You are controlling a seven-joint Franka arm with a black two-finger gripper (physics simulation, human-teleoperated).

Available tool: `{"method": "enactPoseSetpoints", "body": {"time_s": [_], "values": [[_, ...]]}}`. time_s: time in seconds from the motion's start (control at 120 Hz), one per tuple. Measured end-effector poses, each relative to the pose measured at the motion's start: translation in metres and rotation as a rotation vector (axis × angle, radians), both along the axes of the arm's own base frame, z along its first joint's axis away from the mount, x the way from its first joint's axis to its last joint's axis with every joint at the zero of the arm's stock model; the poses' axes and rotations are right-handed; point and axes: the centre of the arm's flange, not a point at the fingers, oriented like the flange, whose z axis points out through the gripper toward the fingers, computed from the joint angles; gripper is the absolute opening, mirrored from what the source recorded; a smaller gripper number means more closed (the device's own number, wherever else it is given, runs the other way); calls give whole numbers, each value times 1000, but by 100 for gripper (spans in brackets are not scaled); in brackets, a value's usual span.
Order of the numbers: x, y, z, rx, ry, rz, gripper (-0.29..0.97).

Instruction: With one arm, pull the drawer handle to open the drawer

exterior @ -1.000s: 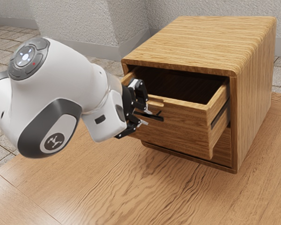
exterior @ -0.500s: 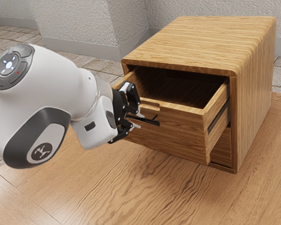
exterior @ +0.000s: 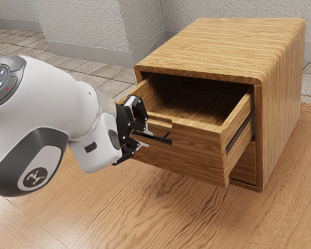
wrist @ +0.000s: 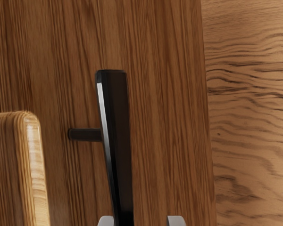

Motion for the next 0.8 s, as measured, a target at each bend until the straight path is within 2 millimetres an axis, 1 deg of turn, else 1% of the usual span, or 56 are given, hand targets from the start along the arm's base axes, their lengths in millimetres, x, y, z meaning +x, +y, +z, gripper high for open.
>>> {"method": "enactPoseSetpoints", "body": {"time_s": [0.167, 0.283, 0.425, 0.642, 0.8], "values": [[-1, 1, -3, -2, 14, 6, 5], [0, -2, -5, -9, 20, 4, 6], [-1, -15, -6, -9, 22, -17, 7], [-4, -15, -5, -12, 19, -12, 7], [-10, -15, -3, -6, 12, -10, 5]]}}
